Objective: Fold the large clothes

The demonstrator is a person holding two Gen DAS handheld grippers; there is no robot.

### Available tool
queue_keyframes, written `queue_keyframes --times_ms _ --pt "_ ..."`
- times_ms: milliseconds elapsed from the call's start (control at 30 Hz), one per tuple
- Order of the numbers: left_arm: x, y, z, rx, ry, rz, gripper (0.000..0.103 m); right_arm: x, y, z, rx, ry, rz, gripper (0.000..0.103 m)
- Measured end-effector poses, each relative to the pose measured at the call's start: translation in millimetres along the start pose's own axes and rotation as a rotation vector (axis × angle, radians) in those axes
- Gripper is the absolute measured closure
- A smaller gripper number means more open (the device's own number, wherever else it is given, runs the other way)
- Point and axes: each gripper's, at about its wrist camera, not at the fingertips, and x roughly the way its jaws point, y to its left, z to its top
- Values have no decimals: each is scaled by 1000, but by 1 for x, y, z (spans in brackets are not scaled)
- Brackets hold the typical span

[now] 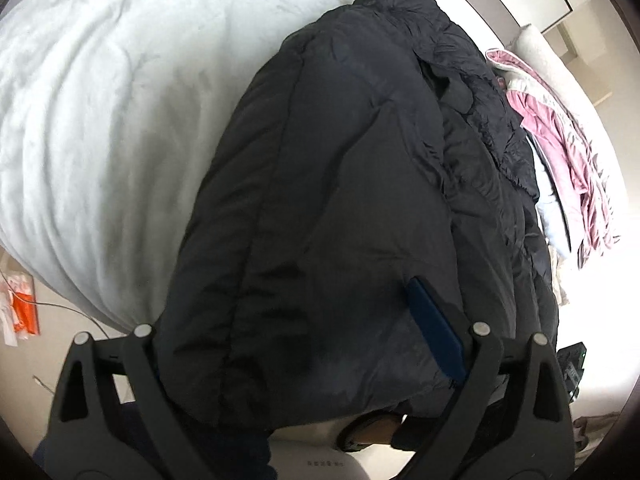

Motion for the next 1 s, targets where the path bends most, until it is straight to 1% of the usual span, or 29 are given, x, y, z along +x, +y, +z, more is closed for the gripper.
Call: queue_keyframes --times_ms 33,67,133,167,200,233,300,367,433,533,600,667,700,800,867,933,1000 --pt "0 0 -1 -11 -6 2 24 -2 0 -2 -3 -8 -7 75" --pt "0 0 -1 -16 -12 7 29 -4 0 -3 -4 -16 -9 81" --pt "-1 -5 -2 -3 -25 -10 72 -9 2 -4 -12 -37 -12 89" --pt "-3 -6 -2 2 -27 -16 77 -12 4 -5 -19 -46 -11 92" --pt "-6 -9 -3 9 -44 -8 86 -19 4 -8 -28 -56 -6 93" --pt "-10 -14 -4 27 -65 11 91 -26 2 -9 -35 -64 0 94" --pt "-20 -20 -6 32 -112 28 94 -36 5 -12 -52 -84 10 96" --pt "-32 -20 -8 10 -157 20 95 -46 8 -15 -64 -103 24 96" --pt "-45 -20 -12 -15 -185 2 95 -60 15 -20 -89 -127 45 97" --pt "-66 -25 -18 -13 -232 -12 96 -77 30 -28 -128 -146 79 97" --pt "-80 -28 -22 -8 -257 -25 96 -94 43 -37 -170 -165 94 98" --pt "-98 -23 -28 -26 -258 -50 96 -109 53 -44 -193 -185 108 98" --pt "-109 -21 -33 -35 -262 -68 96 -123 59 -50 -211 -209 116 98" --pt "-145 -22 -43 -22 -318 -98 96 -157 75 -60 -260 -276 128 98" --pt "-166 -27 -40 -9 -364 -116 96 -168 86 -57 -282 -308 140 98" --pt "-175 -35 -31 12 -396 -126 96 -173 97 -44 -322 -331 154 98" --pt "-177 -45 -8 11 -410 -149 96 -165 108 -18 -348 -342 180 98"
